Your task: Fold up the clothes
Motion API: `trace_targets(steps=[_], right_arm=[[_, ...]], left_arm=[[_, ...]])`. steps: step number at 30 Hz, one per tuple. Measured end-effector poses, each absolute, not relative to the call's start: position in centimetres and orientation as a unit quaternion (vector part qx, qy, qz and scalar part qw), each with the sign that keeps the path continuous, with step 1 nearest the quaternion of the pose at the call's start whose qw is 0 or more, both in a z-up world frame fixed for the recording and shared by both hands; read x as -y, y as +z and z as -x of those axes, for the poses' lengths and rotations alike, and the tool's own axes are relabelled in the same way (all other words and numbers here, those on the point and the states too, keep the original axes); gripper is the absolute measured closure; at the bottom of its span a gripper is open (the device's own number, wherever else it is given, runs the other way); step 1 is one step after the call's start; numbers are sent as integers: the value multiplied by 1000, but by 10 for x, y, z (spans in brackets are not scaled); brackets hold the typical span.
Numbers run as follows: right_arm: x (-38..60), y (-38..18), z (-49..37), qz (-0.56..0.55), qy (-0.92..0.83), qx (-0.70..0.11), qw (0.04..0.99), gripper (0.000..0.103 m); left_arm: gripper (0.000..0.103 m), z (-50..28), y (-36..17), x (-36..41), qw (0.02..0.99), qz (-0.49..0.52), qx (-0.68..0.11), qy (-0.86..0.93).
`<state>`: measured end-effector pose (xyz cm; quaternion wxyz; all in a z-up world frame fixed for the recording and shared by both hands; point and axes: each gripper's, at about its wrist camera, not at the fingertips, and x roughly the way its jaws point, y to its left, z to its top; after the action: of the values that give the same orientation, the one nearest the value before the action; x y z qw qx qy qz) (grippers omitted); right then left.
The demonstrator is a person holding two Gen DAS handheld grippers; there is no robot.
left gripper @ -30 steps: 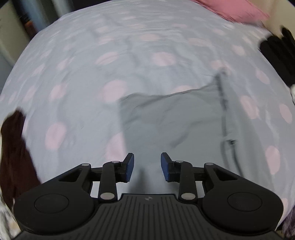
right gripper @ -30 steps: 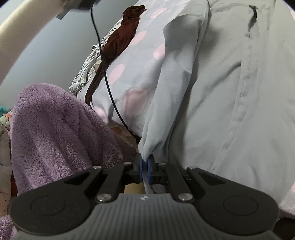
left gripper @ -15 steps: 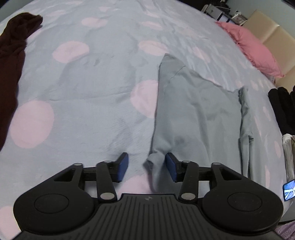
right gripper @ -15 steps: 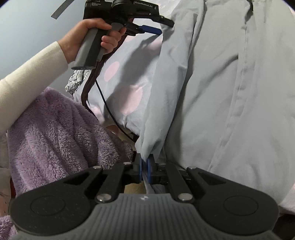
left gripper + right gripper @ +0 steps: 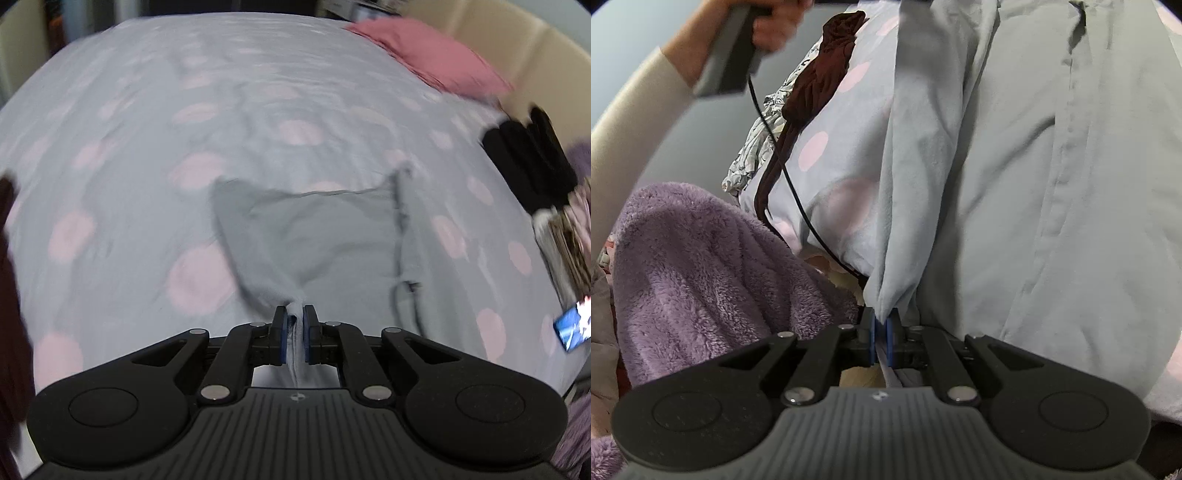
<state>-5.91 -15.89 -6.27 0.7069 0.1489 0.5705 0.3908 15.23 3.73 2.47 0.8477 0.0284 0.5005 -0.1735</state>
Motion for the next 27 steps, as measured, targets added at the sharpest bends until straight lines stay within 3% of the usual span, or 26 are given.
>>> trace_targets(steps=[7, 17, 22, 27], right_arm=[[164, -66, 57, -173, 399, -575, 694, 96], [166, -93, 50, -191, 373, -612, 671, 96], [166, -104, 48, -183, 358, -630, 664, 94], [159, -112, 53, -151, 349, -659, 649, 92]], left_arm=[[98, -176, -3, 42, 810, -123, -538, -198], [98, -194, -45, 73, 779, -150, -573, -206], [80, -203, -38, 64, 800, -94, -551, -218], [74, -204, -19, 47, 827, -49, -518, -214]])
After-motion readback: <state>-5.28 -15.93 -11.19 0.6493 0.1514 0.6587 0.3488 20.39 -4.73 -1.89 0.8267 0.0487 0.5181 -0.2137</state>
